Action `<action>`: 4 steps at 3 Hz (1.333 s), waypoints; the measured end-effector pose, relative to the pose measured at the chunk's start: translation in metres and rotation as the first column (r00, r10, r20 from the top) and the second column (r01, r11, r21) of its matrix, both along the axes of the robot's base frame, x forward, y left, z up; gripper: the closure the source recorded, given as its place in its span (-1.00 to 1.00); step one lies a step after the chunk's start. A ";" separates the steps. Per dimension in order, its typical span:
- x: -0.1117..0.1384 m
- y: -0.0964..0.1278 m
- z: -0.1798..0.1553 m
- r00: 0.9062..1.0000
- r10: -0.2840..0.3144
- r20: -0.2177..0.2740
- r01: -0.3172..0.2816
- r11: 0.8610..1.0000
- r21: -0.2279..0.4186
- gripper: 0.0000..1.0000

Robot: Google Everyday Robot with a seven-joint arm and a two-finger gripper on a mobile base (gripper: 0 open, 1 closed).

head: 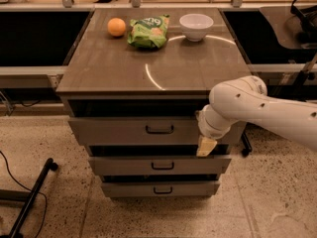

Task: Open top drawer

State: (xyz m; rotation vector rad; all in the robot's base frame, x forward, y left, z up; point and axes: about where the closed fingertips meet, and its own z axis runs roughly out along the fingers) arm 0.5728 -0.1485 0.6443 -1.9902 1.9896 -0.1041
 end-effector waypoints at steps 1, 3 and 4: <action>-0.011 0.001 0.003 1.000 0.015 0.000 -0.015 1.000 -0.001 -0.02; -0.017 0.002 0.018 1.000 0.019 -0.001 -0.019 1.000 0.001 0.91; -0.017 0.002 0.022 1.000 0.019 -0.001 -0.019 1.000 0.001 1.00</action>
Offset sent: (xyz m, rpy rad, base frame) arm -0.0725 -0.0115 0.0274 0.0280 0.0122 0.0059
